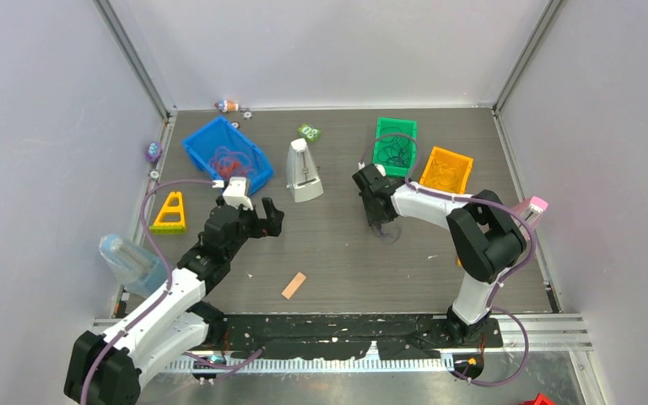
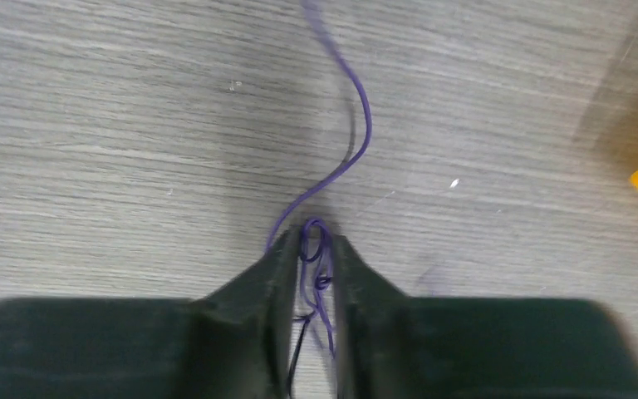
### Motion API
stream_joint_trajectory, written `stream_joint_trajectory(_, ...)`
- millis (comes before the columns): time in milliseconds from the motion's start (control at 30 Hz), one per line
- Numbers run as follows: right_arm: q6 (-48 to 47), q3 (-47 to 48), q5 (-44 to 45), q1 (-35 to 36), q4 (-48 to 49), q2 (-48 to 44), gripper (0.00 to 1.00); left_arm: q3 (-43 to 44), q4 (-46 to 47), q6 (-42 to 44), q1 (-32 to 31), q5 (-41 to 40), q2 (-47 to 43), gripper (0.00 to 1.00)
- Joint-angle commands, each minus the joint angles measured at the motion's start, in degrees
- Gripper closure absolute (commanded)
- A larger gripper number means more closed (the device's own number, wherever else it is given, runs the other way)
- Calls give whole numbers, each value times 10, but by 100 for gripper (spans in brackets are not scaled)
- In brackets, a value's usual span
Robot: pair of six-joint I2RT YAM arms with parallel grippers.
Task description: Untangle the cables
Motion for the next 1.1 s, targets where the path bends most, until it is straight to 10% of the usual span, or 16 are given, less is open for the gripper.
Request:
stream_joint_trajectory(0, 3, -8, -20, -9, -9, -11, 90, -6, 46, 15, -3, -7, -6, 1)
stream_joint_trajectory(400, -32, 131, -108, -117, -43, -87, 95, -10, 60, 18, -4, 9, 0, 2)
stream_joint_trajectory(1067, 8, 538, -268, -235, -51, 156, 95, -14, 79, 29, -6, 21, 9, 4)
